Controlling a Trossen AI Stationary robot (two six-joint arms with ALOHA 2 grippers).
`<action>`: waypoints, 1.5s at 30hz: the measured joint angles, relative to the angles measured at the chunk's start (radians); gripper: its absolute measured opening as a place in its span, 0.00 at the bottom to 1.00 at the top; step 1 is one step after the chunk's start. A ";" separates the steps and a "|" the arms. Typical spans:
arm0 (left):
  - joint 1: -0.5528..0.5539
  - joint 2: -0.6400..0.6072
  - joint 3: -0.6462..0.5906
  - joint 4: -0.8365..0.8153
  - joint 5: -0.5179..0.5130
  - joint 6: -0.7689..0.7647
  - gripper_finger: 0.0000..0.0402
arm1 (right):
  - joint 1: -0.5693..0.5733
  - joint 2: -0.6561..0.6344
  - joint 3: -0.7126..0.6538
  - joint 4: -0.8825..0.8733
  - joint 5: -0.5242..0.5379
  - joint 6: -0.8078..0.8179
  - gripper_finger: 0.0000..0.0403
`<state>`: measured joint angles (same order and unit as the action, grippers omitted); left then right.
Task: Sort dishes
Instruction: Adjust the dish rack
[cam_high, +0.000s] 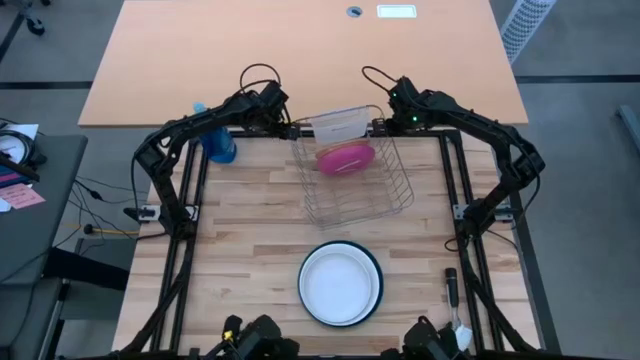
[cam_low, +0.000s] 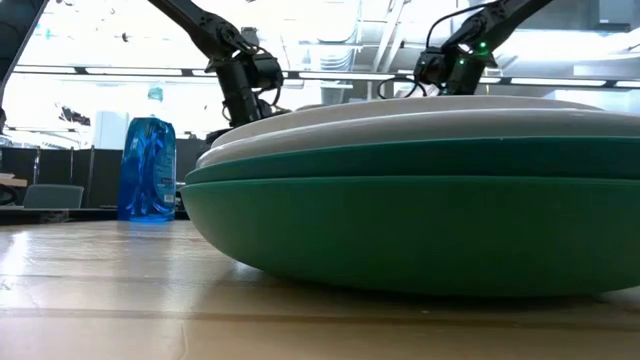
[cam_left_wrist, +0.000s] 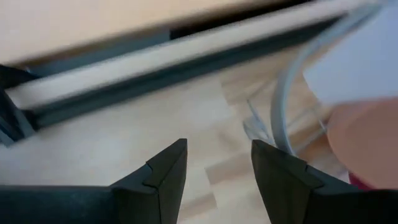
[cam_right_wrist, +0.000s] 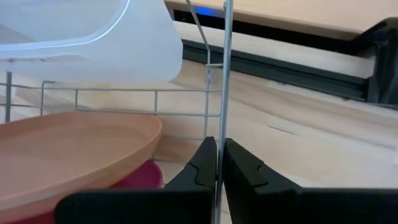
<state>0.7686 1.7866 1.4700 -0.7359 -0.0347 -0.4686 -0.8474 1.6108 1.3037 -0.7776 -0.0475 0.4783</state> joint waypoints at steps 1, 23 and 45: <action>0.004 0.000 0.000 0.010 -0.013 0.000 0.43 | 0.005 0.000 0.000 -0.001 -0.001 0.008 0.05; 0.131 -0.021 0.013 0.109 0.095 -0.058 0.43 | 0.058 0.000 0.000 0.064 -0.011 0.219 0.07; 0.003 -0.065 -0.040 -0.035 0.027 -0.182 0.43 | 0.056 0.000 0.000 0.098 -0.004 0.230 0.07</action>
<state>0.7711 1.7213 1.4295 -0.7706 -0.0079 -0.6510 -0.7913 1.6104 1.3041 -0.6796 -0.0511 0.7078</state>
